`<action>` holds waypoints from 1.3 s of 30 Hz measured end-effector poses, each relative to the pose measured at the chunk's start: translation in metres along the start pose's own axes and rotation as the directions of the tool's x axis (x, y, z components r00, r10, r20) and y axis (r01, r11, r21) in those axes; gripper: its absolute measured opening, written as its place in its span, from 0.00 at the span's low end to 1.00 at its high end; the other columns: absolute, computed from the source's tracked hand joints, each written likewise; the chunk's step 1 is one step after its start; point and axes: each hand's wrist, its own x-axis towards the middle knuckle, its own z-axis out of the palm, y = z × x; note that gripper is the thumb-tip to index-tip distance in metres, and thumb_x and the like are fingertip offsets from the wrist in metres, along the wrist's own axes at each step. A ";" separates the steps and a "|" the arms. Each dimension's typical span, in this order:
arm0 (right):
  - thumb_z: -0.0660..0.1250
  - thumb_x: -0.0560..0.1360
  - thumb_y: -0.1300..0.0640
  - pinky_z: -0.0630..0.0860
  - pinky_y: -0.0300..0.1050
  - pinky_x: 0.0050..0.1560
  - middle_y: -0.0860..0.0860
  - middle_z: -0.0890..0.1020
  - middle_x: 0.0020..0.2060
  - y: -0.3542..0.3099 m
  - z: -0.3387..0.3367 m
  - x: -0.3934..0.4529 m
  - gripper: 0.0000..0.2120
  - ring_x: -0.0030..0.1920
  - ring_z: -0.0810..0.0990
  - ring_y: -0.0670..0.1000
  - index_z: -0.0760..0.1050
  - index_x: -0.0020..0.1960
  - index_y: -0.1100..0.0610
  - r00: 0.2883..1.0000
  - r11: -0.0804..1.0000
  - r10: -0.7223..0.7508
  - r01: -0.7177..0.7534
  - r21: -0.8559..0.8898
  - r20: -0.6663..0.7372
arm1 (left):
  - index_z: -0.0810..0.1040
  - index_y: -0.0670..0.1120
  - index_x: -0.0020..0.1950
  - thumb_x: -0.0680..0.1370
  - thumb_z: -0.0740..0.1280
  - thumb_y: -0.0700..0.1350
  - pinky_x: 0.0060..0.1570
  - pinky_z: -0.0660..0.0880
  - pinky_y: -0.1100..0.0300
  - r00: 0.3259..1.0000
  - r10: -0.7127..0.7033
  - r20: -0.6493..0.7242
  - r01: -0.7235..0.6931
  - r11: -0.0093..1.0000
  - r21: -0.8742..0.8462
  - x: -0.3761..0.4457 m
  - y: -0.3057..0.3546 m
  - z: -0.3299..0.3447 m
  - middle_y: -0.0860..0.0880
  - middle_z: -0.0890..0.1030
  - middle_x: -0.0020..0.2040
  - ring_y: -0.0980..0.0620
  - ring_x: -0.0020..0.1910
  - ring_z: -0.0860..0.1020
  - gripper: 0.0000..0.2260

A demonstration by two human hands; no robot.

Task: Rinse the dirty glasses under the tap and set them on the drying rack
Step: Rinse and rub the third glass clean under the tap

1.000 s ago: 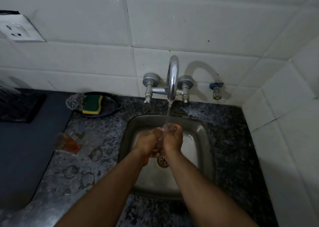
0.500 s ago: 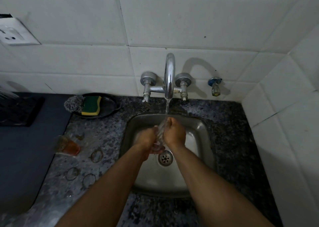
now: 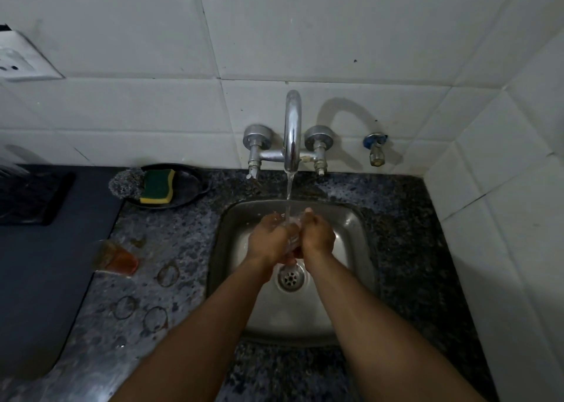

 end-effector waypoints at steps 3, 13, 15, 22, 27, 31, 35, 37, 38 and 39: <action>0.66 0.79 0.38 0.85 0.50 0.38 0.52 0.87 0.46 -0.002 -0.003 -0.010 0.17 0.43 0.87 0.54 0.79 0.57 0.50 0.991 0.987 -0.048 0.028 0.158 0.126 | 0.83 0.45 0.50 0.79 0.68 0.62 0.24 0.74 0.59 0.989 0.139 -0.046 -0.135 0.987 0.084 -0.003 0.003 0.000 0.45 0.85 0.36 0.50 0.27 0.81 0.19; 0.62 0.83 0.42 0.66 0.37 0.18 0.51 0.76 0.24 0.003 0.000 0.000 0.18 0.18 0.68 0.47 0.78 0.44 0.55 0.834 0.704 0.340 -0.533 0.470 0.436 | 0.85 0.50 0.53 0.84 0.65 0.46 0.37 0.81 0.53 0.976 0.216 -0.025 -0.218 0.970 -0.107 0.002 -0.010 0.009 0.41 0.86 0.40 0.49 0.31 0.82 0.08; 0.65 0.81 0.40 0.69 0.38 0.19 0.53 0.78 0.27 0.009 0.005 -0.002 0.21 0.18 0.71 0.48 0.80 0.51 0.59 0.828 0.705 0.346 -0.539 0.460 0.441 | 0.85 0.46 0.56 0.85 0.63 0.45 0.34 0.81 0.54 0.991 0.118 -0.068 -0.128 0.975 -0.181 -0.001 -0.011 0.005 0.39 0.86 0.41 0.49 0.30 0.81 0.11; 0.77 0.73 0.40 0.86 0.57 0.49 0.53 0.86 0.46 0.011 0.012 -0.022 0.18 0.45 0.86 0.55 0.79 0.50 0.53 0.991 0.975 0.126 -0.116 0.187 -0.039 | 0.84 0.41 0.52 0.82 0.65 0.58 0.32 0.79 0.57 0.972 -0.218 -0.087 0.169 0.907 -0.385 0.003 -0.012 -0.018 0.42 0.87 0.43 0.47 0.35 0.82 0.20; 0.74 0.79 0.55 0.76 0.40 0.39 0.45 0.82 0.38 -0.016 -0.002 -0.047 0.08 0.39 0.80 0.46 0.77 0.43 0.50 0.926 0.890 -0.345 0.374 -0.260 0.152 | 0.81 0.43 0.45 0.80 0.64 0.52 0.26 0.69 0.62 0.956 -0.291 -0.033 0.239 0.840 -0.488 0.006 -0.015 -0.024 0.46 0.80 0.34 0.51 0.25 0.74 0.13; 0.75 0.77 0.49 0.76 0.42 0.38 0.45 0.83 0.36 -0.022 -0.019 -0.058 0.08 0.38 0.81 0.43 0.80 0.43 0.50 0.869 0.766 -0.448 0.494 -0.411 0.211 | 0.76 0.44 0.37 0.81 0.59 0.51 0.25 0.64 0.64 0.948 -0.316 0.046 0.292 0.796 -0.531 -0.006 -0.023 -0.020 0.47 0.75 0.26 0.52 0.21 0.70 0.17; 0.78 0.71 0.40 0.76 0.43 0.44 0.44 0.80 0.48 -0.012 -0.027 -0.053 0.13 0.46 0.79 0.45 0.79 0.45 0.46 0.855 0.769 -0.493 0.515 -0.378 0.163 | 0.79 0.44 0.43 0.82 0.55 0.53 0.17 0.56 0.68 0.917 -0.379 0.123 0.388 0.779 -0.492 -0.022 -0.030 -0.018 0.46 0.73 0.31 0.54 0.20 0.66 0.19; 0.80 0.68 0.38 0.75 0.41 0.43 0.45 0.78 0.51 -0.010 -0.024 -0.053 0.18 0.48 0.79 0.45 0.78 0.51 0.45 0.896 0.853 -0.419 0.445 -0.273 0.149 | 0.80 0.44 0.46 0.83 0.55 0.56 0.18 0.55 0.68 0.899 -0.397 0.185 0.435 0.765 -0.474 -0.025 -0.035 -0.018 0.45 0.74 0.33 0.55 0.20 0.65 0.21; 0.81 0.68 0.39 0.77 0.41 0.43 0.46 0.79 0.52 -0.011 -0.022 -0.055 0.21 0.48 0.81 0.46 0.77 0.53 0.45 0.926 0.911 -0.344 0.368 -0.183 0.153 | 0.81 0.43 0.45 0.83 0.54 0.58 0.18 0.55 0.68 0.892 -0.400 0.208 0.451 0.766 -0.459 -0.025 -0.037 -0.017 0.45 0.75 0.33 0.56 0.20 0.65 0.23; 0.81 0.67 0.40 0.79 0.43 0.43 0.48 0.81 0.51 -0.012 -0.019 -0.055 0.22 0.48 0.83 0.48 0.76 0.53 0.46 0.950 0.955 -0.267 0.283 -0.085 0.164 | 0.81 0.42 0.44 0.83 0.54 0.59 0.18 0.55 0.68 0.886 -0.402 0.231 0.464 0.771 -0.436 -0.025 -0.039 -0.016 0.45 0.76 0.33 0.56 0.21 0.65 0.25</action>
